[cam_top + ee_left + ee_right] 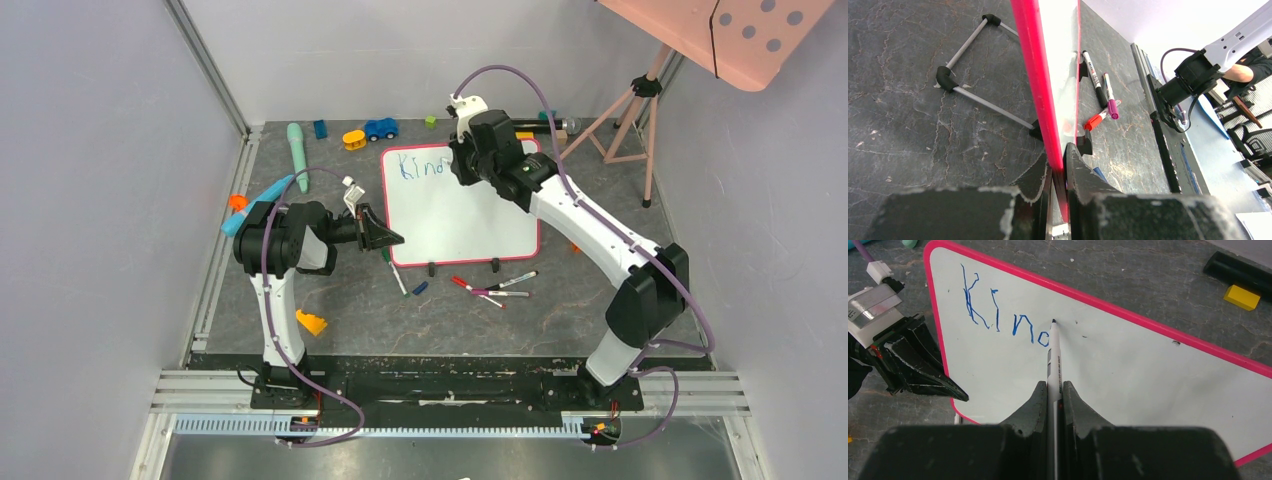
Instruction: Write a sentence on the whiteboard
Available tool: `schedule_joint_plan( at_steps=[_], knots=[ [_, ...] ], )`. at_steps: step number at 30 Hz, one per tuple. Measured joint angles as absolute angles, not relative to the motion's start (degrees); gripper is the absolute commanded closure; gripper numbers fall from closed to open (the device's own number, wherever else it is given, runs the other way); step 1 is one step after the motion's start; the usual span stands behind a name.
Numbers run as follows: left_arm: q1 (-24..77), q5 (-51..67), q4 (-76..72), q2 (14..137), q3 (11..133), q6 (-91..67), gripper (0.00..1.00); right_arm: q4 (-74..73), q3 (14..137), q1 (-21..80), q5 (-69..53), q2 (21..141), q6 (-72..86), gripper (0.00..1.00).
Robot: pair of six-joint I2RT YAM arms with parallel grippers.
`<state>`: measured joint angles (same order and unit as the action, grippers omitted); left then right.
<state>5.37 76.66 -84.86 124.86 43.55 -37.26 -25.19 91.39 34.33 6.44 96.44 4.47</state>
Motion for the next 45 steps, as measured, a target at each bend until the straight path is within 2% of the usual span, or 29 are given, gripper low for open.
schedule_joint_plan(
  at_steps=[45],
  knots=[
    [5.4, 76.9, -85.0, 124.9, 43.5, -37.3, 0.98, -24.0, 85.3, 34.0, 3.1, 92.5, 5.5, 1.00]
  ],
)
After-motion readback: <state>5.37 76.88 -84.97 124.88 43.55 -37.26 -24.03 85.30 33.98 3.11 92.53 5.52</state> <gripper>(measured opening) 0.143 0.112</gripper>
